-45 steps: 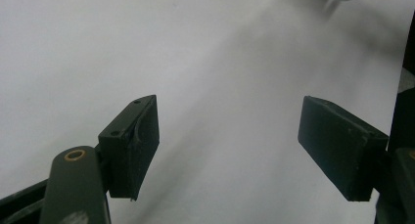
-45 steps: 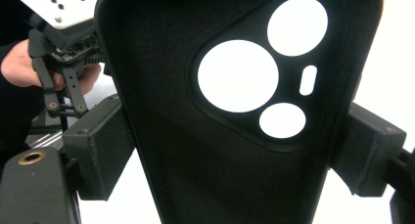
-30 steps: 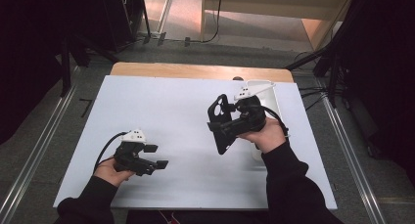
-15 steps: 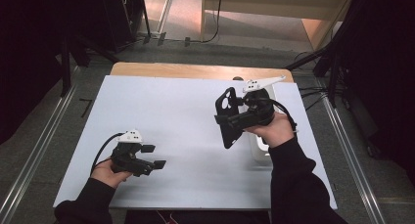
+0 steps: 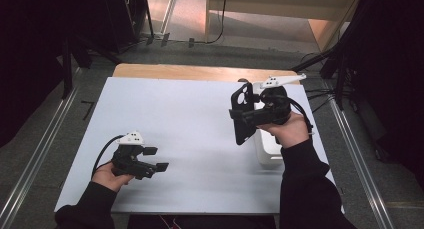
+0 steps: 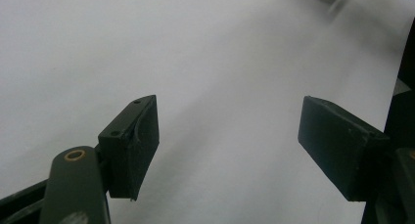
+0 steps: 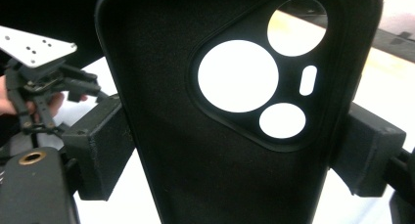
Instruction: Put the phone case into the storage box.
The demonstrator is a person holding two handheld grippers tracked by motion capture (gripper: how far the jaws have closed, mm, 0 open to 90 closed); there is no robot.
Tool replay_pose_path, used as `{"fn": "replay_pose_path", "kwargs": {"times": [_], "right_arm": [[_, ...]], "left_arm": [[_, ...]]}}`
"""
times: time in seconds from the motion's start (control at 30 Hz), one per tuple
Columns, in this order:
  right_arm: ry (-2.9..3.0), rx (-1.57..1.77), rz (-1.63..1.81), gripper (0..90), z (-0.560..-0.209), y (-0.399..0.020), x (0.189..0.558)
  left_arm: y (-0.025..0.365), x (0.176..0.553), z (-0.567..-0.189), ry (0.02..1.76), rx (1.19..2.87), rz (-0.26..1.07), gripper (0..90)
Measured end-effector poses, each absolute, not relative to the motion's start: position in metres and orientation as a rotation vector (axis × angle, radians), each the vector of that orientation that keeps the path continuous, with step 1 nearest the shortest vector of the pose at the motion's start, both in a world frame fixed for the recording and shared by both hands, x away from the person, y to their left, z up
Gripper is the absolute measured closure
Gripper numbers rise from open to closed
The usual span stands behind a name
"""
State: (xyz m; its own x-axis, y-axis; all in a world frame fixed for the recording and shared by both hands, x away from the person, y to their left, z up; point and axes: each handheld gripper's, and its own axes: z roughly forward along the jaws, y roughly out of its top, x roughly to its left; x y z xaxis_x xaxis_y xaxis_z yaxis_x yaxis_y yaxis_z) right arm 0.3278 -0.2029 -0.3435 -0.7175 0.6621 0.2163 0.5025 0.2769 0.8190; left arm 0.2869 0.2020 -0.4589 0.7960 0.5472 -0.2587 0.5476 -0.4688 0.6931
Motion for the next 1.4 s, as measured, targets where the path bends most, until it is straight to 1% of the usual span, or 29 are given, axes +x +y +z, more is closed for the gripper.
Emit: {"fn": "replay_pose_path", "kwargs": {"times": [0.37, 0.77, 1.4], "right_arm": [[2.263, 1.192, 1.426, 12.1, -0.339, -0.227, 0.329], [2.157, 1.273, 1.418, 12.1, -0.339, -0.244, 0.334], [2.062, 1.391, 1.305, 12.1, -0.348, -0.262, 0.364]], "left_arm": [[0.203, 0.287, -0.458, 0.807, 2.149, -0.018, 23.1], [0.202, 0.287, -0.459, 0.81, 2.16, 0.001, 23.1], [0.201, 0.289, -0.458, 0.81, 2.161, 0.013, 23.1]]}}
